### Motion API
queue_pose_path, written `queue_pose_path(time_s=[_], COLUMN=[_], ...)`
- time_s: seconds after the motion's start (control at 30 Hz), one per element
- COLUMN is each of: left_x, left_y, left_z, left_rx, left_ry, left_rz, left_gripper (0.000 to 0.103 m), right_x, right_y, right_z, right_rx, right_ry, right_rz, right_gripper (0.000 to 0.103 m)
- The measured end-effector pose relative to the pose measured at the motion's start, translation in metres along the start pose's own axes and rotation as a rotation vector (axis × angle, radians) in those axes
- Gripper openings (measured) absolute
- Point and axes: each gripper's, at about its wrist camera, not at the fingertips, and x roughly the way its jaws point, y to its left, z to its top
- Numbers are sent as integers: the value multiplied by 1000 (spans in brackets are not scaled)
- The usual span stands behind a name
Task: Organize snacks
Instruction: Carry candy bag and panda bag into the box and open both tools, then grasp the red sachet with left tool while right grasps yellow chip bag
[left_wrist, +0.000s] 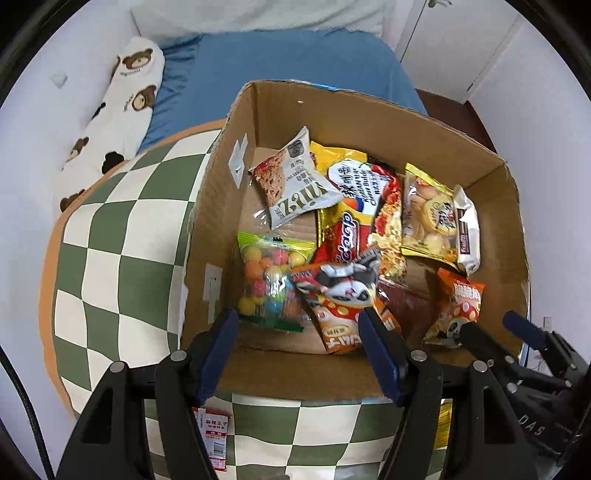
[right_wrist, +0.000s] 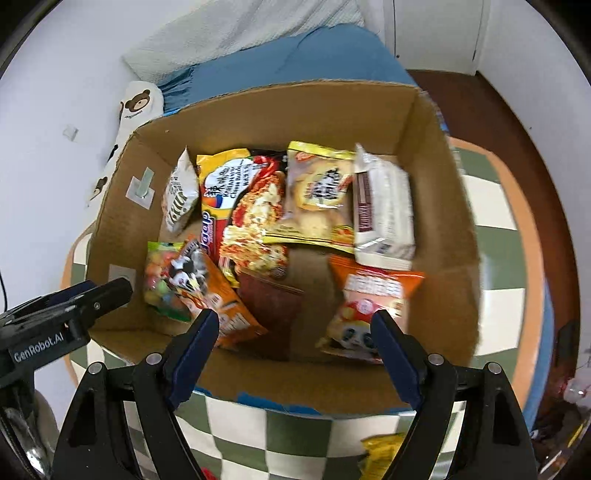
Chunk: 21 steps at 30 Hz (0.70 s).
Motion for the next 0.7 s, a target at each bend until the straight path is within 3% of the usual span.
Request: queue_pose_path(time_s=[0.3, 0.7], left_x=[-38, -107], left_y=[-6, -12], left_z=[-23, -64], left_rx=[6, 44], left_ry=[-151, -336], left_rz=[32, 35], left_gripper=[66, 66], right_x=[-52, -114], right_y=[6, 14], right_z=[-25, -60], right_rx=[-46, -59], right_ry=[-151, -285], right_rz=[-50, -29], right_gripper=[87, 87])
